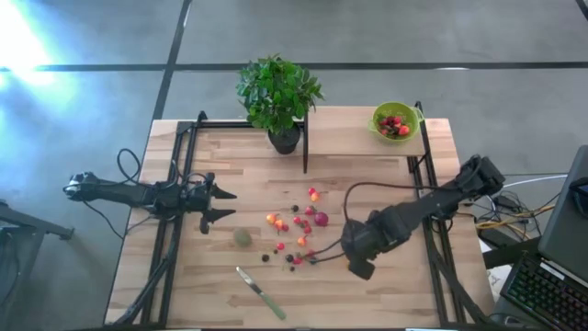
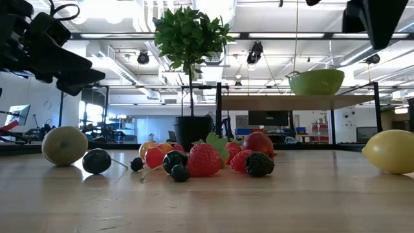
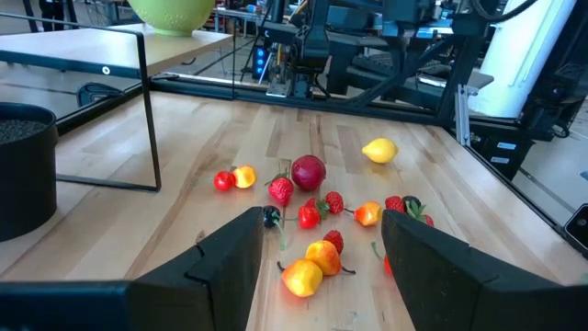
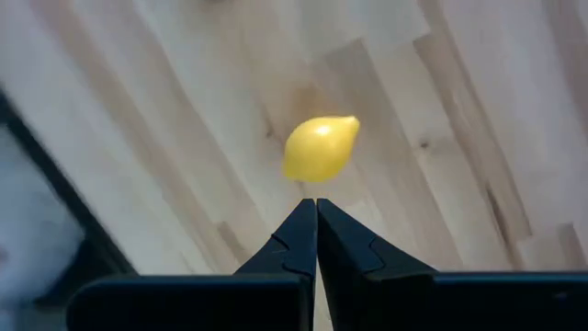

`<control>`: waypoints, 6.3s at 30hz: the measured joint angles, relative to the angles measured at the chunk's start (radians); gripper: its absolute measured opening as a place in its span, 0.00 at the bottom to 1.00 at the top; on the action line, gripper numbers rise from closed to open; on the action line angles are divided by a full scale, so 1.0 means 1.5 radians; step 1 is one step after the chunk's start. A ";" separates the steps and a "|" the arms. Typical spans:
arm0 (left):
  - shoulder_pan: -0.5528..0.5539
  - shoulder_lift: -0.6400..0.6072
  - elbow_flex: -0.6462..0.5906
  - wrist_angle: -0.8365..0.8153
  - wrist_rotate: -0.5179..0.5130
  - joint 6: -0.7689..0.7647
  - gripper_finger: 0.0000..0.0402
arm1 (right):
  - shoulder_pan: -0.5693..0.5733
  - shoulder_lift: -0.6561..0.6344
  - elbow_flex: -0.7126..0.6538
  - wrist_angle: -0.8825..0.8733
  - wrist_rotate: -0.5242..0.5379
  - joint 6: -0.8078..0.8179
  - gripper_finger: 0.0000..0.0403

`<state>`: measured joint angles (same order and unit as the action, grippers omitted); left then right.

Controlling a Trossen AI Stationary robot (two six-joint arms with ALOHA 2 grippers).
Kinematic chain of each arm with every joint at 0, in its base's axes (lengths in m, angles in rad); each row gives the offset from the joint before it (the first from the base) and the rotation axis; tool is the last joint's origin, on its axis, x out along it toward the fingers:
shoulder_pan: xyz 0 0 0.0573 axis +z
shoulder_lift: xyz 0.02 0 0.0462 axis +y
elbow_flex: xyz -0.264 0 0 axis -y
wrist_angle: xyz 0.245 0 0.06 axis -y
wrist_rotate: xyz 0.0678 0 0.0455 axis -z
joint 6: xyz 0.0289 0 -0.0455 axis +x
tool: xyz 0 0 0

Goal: Pick & Place Fruit
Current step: Put the lemon into the green strainer bowl on the shelf

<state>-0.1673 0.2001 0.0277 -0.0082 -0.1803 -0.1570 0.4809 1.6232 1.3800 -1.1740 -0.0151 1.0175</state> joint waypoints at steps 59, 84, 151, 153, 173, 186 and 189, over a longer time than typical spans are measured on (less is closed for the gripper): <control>0.000 0.000 0.000 0.000 0.000 0.000 0.57 | 0.026 0.173 -0.016 0.045 0.022 0.520 0.75; 0.000 0.000 0.000 0.000 0.000 0.000 0.57 | 0.013 0.171 -0.159 0.235 0.007 0.504 0.64; 0.000 0.001 0.000 0.000 0.000 0.000 0.57 | -0.359 -0.278 -0.150 0.136 0.386 0.033 0.49; 0.000 0.001 0.000 0.000 0.000 0.000 0.57 | -0.392 -0.294 -0.148 0.145 0.386 0.002 0.50; 0.000 0.001 0.000 0.000 0.000 0.000 0.57 | -0.693 -0.324 -0.107 0.146 0.317 -0.260 0.50; 0.000 0.001 0.000 0.000 0.000 0.000 0.57 | -0.861 -0.278 -0.107 0.146 0.218 -0.385 0.49; 0.000 0.001 0.000 0.000 0.000 0.000 0.57 | -0.882 -0.260 -0.107 0.147 0.218 -0.399 0.49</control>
<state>-0.1670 0.2008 0.0277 -0.0082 -0.1806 -0.1570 -0.8421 1.2332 1.2198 -0.9543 0.3119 0.4184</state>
